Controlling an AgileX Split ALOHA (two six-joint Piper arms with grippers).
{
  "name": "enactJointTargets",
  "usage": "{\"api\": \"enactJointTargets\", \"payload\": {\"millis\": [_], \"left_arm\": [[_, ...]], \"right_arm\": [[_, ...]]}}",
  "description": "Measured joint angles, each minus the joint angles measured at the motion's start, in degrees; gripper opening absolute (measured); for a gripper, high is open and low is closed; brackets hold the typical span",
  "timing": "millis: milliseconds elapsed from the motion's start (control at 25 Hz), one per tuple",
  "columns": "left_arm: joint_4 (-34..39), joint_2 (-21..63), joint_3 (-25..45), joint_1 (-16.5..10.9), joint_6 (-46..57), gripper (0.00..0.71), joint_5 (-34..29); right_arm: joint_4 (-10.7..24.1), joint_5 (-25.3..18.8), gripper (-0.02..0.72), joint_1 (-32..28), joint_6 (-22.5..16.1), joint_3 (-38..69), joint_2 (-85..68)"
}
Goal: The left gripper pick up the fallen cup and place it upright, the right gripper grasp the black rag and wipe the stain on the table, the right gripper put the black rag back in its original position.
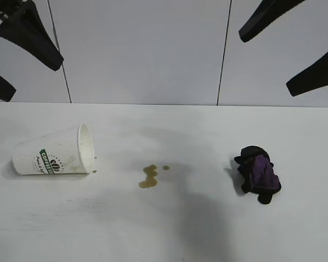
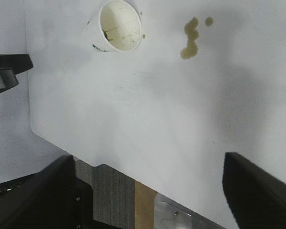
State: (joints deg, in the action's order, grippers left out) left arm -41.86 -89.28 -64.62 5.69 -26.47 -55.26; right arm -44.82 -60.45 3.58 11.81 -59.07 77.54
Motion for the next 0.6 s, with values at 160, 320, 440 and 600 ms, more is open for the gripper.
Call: {"api": "enactJointTargets", "payload": {"millis": [160, 320, 440, 600], "left_arm": [[0.0, 0.0, -0.1, 0.0, -0.1, 0.696, 1.4], [-0.1, 0.0, -2.3, 0.0, -4.3, 0.696, 0.4], [0.7, 0.0, -6.1, 0.5, -13.5, 0.696, -3.0], [7.5, 0.0, -10.5, 5.1, -29.3, 0.696, -5.6]], "right_arm": [[0.0, 0.0, 0.578, 0.0, 0.0, 0.0, 0.0], [0.0, 0.0, 0.578, 0.0, 0.0, 0.0, 0.0], [0.0, 0.0, 0.578, 0.0, 0.0, 0.0, 0.0], [0.0, 0.1, 0.578, 0.0, 0.0, 0.0, 0.0]]}}
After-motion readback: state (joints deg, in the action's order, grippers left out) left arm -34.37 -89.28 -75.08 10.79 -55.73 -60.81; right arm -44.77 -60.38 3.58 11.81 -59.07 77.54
